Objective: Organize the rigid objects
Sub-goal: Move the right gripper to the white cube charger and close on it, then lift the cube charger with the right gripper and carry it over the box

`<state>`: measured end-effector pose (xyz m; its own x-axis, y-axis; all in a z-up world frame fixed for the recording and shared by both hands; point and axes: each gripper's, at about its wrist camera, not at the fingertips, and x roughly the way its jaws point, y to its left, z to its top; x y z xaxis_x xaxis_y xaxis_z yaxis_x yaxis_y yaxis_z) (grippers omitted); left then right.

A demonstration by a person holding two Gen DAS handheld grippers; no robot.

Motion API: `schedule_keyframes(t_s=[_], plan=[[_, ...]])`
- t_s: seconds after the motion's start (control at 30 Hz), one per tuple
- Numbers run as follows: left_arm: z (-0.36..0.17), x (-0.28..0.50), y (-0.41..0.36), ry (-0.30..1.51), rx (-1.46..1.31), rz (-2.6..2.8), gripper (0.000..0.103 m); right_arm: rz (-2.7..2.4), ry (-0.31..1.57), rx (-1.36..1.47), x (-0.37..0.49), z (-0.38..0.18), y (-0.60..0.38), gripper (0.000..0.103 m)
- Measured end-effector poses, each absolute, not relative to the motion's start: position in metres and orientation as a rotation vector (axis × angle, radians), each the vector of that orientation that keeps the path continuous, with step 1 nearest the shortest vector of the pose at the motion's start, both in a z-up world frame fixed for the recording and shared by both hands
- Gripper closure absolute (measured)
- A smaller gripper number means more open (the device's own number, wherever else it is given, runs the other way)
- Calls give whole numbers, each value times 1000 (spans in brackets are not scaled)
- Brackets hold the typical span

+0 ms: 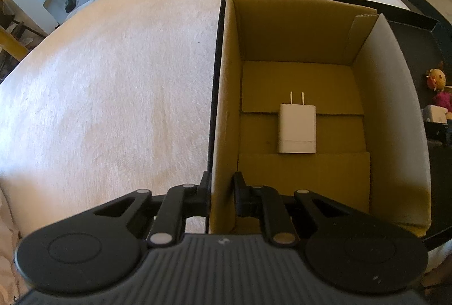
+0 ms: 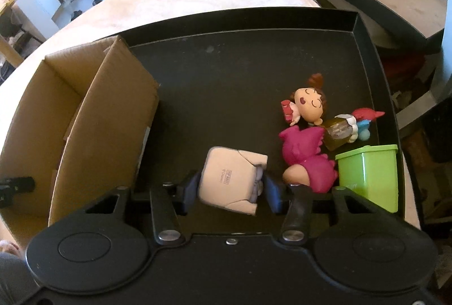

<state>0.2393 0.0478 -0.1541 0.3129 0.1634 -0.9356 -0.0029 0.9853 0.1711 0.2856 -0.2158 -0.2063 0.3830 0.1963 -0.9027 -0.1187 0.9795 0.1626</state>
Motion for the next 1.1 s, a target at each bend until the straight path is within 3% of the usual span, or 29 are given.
schedule_keyframes(t_s=[0.17, 1.1], plan=[[-153, 236, 48, 1245, 146, 97, 91, 217, 1149, 70, 277, -198, -216, 61], [-148, 208, 51, 1216, 140, 24, 93, 307, 979, 50, 277, -129, -199, 61]])
